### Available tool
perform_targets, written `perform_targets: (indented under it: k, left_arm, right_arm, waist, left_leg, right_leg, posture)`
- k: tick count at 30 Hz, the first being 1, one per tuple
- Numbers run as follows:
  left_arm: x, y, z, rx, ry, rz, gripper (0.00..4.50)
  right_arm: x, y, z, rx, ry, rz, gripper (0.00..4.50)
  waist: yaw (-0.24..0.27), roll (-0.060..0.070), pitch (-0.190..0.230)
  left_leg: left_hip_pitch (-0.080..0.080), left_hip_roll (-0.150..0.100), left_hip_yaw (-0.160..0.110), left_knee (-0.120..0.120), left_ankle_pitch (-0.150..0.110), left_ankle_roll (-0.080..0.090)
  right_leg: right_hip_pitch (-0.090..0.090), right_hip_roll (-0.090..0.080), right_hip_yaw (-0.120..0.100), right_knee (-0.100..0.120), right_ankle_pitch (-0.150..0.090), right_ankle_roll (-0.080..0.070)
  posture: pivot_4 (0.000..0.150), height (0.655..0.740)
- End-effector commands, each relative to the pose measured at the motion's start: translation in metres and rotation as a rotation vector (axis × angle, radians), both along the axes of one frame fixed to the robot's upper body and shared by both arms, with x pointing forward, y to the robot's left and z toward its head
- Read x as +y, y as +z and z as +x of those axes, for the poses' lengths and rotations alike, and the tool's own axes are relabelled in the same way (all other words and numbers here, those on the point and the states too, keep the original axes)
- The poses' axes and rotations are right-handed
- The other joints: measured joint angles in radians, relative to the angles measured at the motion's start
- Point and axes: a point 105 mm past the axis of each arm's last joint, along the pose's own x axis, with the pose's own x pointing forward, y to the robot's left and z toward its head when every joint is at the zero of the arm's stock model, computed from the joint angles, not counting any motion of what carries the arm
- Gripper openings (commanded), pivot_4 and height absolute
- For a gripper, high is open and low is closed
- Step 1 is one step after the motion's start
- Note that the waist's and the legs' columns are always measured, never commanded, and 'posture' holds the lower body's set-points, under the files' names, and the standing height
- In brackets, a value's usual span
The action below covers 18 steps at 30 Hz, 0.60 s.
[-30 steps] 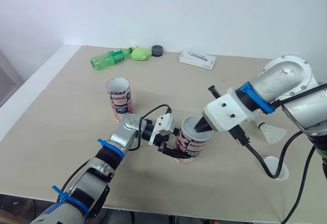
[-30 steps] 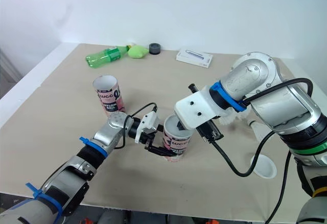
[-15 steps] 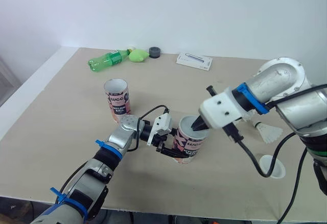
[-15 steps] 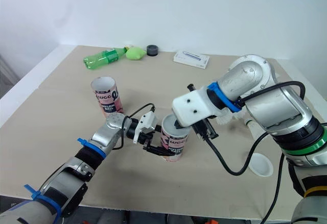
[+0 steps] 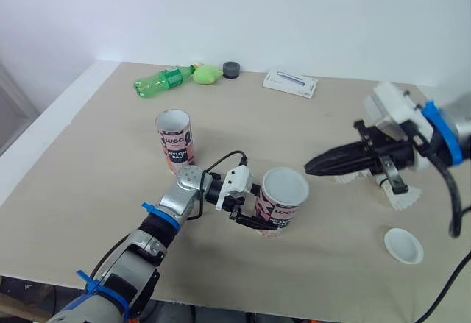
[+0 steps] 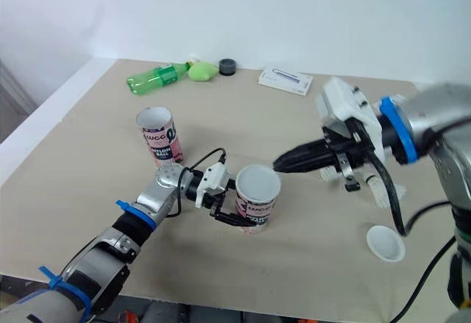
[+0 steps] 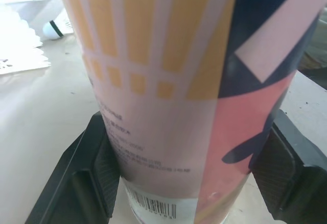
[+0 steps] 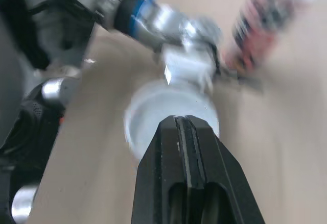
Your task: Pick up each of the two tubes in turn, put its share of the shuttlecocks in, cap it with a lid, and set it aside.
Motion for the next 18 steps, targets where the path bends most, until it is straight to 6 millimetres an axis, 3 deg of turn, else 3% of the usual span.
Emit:
perform_targets:
  k: [1, 2, 3, 14, 18]
  left_arm:
    - [0.011, -0.016, 0.009, 0.013, 0.066, 0.092, 3.86]
    - [0.012, -0.015, 0.009, 0.022, 0.056, 0.095, 4.33]
    - [0.014, -0.016, 0.008, 0.035, 0.037, 0.107, 4.43]
    - [0.03, -0.007, 0.006, 0.027, 0.025, 0.121, 4.43]
    - [0.046, -0.002, 0.0, 0.009, 0.038, 0.132, 4.5]
  right_arm:
    - [-0.021, -0.002, -0.003, -0.048, -0.136, 0.0, 0.0]
    - [-0.027, -0.008, -0.003, -0.041, -0.161, -0.014, 0.0]
    - [-0.033, -0.014, -0.003, -0.027, -0.196, -0.02, 0.0]
    - [-0.052, -0.036, -0.012, 0.043, -0.313, 0.023, 0.0]
    - [-0.051, -0.051, -0.024, 0.097, -0.315, 0.028, 1.4]
  waist:
    - [-0.002, 0.003, 0.002]
    - [-0.005, 0.006, 0.005]
    - [-0.008, 0.01, 0.012]
    - [-0.007, 0.012, 0.02]
    - [-0.008, 0.012, 0.022]
  left_leg:
    - [0.0, 0.0, 0.0, 0.0, 0.0, 0.001]
    - [0.0, -0.001, 0.001, 0.0, 0.001, 0.001]
    - [0.0, -0.002, 0.001, 0.0, 0.001, 0.002]
    - [-0.01, -0.005, -0.003, -0.003, -0.001, 0.006]
    - [-0.01, -0.005, -0.004, -0.003, -0.001, 0.006]
  right_leg:
    - [-0.001, 0.0, 0.001, 0.0, 0.0, 0.001]
    - [-0.001, 0.0, 0.002, 0.0, 0.002, 0.002]
    - [-0.002, 0.0, 0.003, 0.0, 0.002, 0.002]
    - [-0.009, 0.002, 0.004, 0.001, 0.003, 0.004]
    - [-0.009, 0.002, 0.004, 0.001, 0.003, 0.004]
  posture:
    - [0.15, 0.7294]
    - [0.15, 0.7294]
    - [0.15, 0.7294]
    - [0.15, 0.7294]
    - [0.15, 0.7294]
